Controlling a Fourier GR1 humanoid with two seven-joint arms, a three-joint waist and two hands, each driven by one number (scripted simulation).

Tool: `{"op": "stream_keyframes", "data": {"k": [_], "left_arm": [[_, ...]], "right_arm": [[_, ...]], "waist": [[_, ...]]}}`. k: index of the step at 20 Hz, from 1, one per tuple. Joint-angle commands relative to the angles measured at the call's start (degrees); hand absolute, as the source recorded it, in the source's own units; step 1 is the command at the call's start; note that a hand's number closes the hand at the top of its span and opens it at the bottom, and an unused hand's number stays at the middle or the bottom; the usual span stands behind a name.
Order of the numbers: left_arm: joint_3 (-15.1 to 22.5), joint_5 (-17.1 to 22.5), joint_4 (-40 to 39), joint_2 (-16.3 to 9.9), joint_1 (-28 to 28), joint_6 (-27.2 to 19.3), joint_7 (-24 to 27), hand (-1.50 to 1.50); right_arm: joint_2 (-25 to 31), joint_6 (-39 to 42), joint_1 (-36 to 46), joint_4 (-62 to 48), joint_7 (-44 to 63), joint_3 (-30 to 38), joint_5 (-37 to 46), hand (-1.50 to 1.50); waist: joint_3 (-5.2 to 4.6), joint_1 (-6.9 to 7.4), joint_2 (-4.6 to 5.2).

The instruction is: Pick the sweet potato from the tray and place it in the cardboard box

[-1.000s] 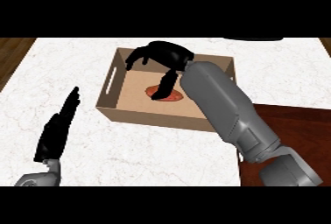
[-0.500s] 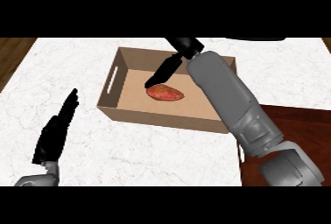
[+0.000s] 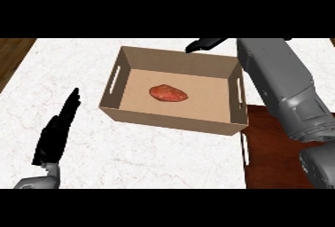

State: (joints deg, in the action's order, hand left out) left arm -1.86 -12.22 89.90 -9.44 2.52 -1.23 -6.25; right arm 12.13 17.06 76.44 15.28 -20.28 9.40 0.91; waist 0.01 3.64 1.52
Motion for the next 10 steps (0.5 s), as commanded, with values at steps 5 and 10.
{"op": "stream_keyframes", "data": {"k": [5, 10], "left_arm": [[1.61, 0.10, 0.77, 0.94, -0.06, 0.80, 1.46, 0.00], [0.84, -0.10, -0.49, 0.04, 2.34, 0.98, 0.64, 0.00]], "right_arm": [[12.82, 5.89, -1.34, -4.76, -2.29, 4.55, -2.33, -1.50], [18.86, 13.37, -0.82, -5.45, -2.85, 4.39, -1.83, -1.50]], "waist": [[0.11, 2.03, 1.29], [0.22, 2.91, 2.14]]}}
